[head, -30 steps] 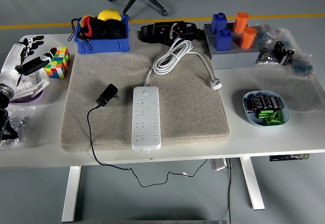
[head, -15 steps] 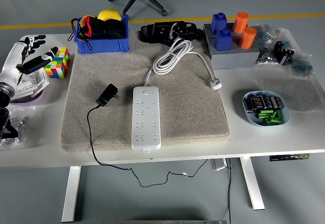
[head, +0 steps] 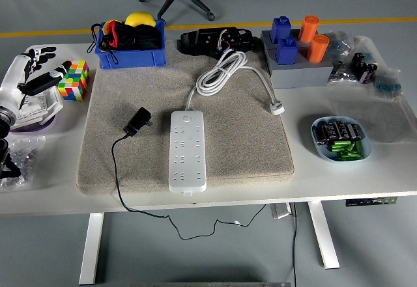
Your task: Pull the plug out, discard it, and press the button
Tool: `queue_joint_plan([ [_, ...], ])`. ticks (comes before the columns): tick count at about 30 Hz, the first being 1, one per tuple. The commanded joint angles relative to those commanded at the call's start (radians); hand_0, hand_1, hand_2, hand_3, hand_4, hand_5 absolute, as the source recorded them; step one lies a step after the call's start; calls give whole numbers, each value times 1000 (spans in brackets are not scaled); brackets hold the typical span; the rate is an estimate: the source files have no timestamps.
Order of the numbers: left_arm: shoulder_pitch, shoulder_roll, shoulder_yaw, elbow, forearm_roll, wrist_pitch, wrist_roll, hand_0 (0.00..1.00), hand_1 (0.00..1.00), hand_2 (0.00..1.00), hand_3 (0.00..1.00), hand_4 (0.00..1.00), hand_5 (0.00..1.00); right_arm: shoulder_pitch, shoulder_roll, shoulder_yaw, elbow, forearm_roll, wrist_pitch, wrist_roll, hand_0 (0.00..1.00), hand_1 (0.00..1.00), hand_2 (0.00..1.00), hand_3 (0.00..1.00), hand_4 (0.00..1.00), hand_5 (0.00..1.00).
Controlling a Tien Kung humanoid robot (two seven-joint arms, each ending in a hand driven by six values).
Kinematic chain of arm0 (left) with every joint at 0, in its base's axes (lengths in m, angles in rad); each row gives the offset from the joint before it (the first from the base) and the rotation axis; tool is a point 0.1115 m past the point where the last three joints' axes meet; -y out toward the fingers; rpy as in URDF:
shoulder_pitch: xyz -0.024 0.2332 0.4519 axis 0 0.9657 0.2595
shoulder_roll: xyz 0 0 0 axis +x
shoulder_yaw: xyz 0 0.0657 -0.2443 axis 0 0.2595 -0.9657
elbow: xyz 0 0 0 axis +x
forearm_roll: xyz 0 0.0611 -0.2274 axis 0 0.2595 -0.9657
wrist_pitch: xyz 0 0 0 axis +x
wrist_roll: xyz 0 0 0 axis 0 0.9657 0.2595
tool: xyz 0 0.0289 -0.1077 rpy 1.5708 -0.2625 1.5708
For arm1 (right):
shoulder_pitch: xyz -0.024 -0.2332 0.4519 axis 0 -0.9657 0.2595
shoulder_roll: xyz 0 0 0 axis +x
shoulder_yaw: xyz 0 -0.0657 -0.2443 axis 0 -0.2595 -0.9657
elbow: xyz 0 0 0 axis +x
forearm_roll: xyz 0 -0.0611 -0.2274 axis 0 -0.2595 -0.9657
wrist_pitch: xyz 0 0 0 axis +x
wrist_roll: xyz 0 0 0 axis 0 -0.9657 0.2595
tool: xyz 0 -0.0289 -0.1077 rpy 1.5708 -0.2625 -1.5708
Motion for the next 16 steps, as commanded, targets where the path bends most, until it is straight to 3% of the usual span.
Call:
queue_joint_plan([
  [4, -23, 8, 14, 3, 0, -3, 3, 885, 901, 840, 814, 744, 451, 24, -7, -23, 0, -7, 8, -11, 739, 664, 646, 614, 655, 474],
  [16, 10, 3, 25, -2, -2, -1, 1, 884, 898, 837, 811, 741, 449, -19, -3, 9, 0, -16, 5, -5, 739, 664, 646, 614, 655, 474],
])
